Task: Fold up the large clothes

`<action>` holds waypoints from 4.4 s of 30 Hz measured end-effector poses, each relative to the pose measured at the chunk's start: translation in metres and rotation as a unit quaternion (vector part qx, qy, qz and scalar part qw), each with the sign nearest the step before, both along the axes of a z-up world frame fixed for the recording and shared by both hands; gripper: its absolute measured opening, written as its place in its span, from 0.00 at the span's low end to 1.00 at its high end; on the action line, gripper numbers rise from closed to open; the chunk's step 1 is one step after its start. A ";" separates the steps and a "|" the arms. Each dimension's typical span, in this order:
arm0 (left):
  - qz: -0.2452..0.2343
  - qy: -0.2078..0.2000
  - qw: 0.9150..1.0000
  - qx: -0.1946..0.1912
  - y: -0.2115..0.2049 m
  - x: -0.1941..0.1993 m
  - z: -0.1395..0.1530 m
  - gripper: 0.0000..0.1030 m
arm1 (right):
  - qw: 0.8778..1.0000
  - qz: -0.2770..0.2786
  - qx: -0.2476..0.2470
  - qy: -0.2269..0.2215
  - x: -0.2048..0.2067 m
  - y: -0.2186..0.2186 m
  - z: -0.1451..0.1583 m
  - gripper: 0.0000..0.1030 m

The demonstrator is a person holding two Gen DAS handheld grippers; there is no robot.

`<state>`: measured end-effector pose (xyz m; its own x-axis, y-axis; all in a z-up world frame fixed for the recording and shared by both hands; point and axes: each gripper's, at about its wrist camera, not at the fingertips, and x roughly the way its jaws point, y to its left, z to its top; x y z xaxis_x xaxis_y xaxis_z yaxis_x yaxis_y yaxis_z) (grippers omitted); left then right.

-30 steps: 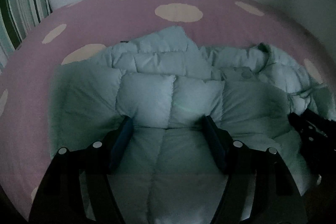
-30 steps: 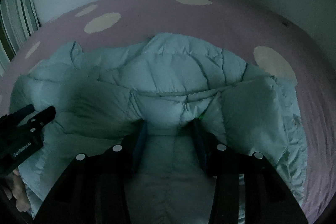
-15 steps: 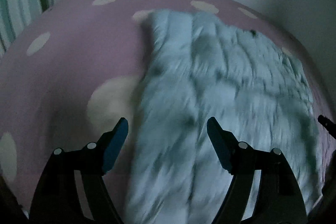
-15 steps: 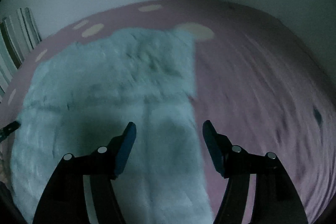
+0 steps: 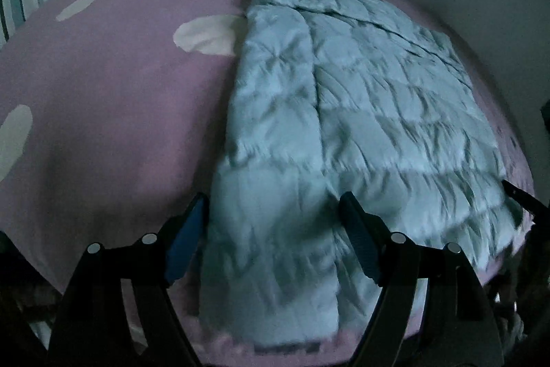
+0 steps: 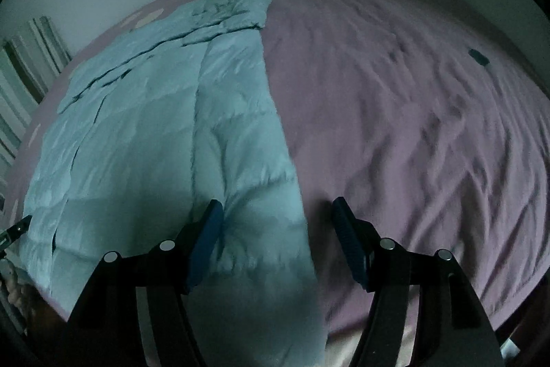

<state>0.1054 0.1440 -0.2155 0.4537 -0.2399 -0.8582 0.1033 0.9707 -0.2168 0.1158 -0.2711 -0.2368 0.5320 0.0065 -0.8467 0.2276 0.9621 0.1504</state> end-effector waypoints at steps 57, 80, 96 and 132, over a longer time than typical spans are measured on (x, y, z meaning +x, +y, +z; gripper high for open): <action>0.033 -0.070 0.996 -0.046 -0.018 0.264 0.023 0.11 | 0.990 -0.003 0.125 -0.061 0.246 -0.039 0.018 0.07; 0.013 -0.186 0.979 0.078 -0.003 0.199 0.074 0.91 | 0.989 0.012 0.080 -0.127 0.199 -0.047 0.063 0.62; -0.054 -0.129 0.989 0.058 -0.007 0.259 0.037 0.88 | 0.992 0.083 0.042 -0.084 0.268 -0.039 0.037 0.62; 0.000 -0.106 0.992 0.071 0.010 0.348 0.061 0.57 | 0.991 0.077 -0.017 -0.113 0.348 -0.020 0.053 0.06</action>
